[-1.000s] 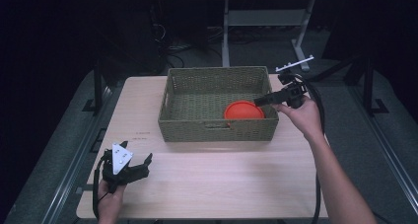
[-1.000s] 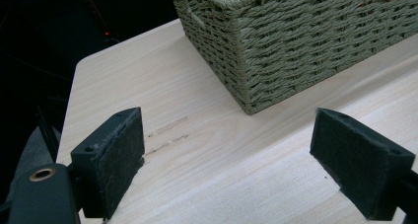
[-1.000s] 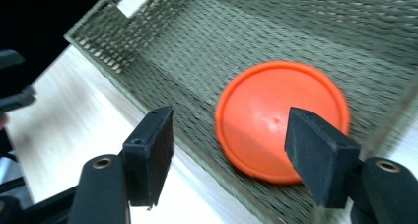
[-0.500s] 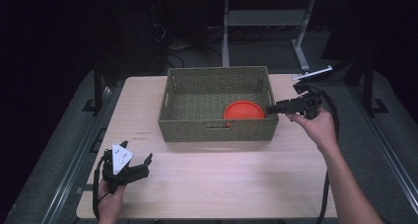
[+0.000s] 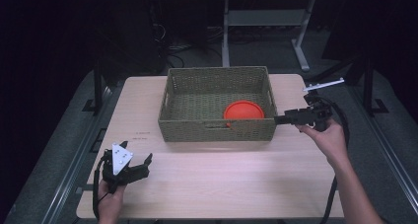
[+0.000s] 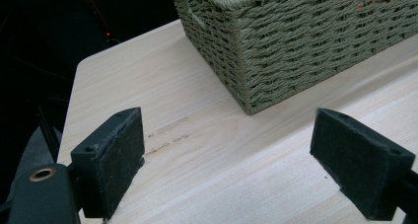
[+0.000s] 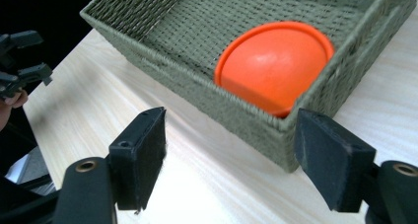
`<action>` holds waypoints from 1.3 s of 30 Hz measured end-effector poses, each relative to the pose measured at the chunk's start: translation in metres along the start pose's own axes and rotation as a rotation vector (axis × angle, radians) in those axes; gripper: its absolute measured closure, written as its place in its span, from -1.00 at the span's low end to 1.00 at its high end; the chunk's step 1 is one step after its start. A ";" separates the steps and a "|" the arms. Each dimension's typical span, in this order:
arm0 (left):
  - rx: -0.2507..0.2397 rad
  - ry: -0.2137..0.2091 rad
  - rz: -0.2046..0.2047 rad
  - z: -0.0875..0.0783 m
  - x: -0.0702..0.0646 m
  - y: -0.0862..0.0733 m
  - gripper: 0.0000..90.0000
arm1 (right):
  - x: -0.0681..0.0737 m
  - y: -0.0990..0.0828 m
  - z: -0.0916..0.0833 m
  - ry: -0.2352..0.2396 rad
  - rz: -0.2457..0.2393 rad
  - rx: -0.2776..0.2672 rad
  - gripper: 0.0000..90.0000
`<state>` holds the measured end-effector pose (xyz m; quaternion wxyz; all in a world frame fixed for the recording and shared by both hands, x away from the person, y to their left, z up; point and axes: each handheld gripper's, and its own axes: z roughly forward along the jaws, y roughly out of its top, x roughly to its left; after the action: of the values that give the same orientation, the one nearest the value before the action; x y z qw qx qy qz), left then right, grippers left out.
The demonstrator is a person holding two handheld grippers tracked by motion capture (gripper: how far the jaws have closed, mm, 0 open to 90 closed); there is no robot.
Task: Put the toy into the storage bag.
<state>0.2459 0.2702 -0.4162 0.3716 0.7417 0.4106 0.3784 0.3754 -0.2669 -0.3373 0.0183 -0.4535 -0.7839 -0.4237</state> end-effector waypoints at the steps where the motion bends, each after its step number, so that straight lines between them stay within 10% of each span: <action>1: 0.001 0.000 0.002 0.000 0.000 0.000 -0.72 | 0.000 -0.002 0.000 0.001 0.001 0.001 -0.38; 39: 0.003 0.002 -0.009 0.001 0.000 -0.001 -0.72 | -0.014 -0.072 0.003 0.041 0.054 -0.005 -0.45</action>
<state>0.2461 0.2700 -0.4173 0.3719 0.7400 0.4147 0.3769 0.3324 -0.2905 -0.3915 0.0446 -0.4660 -0.7696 -0.4342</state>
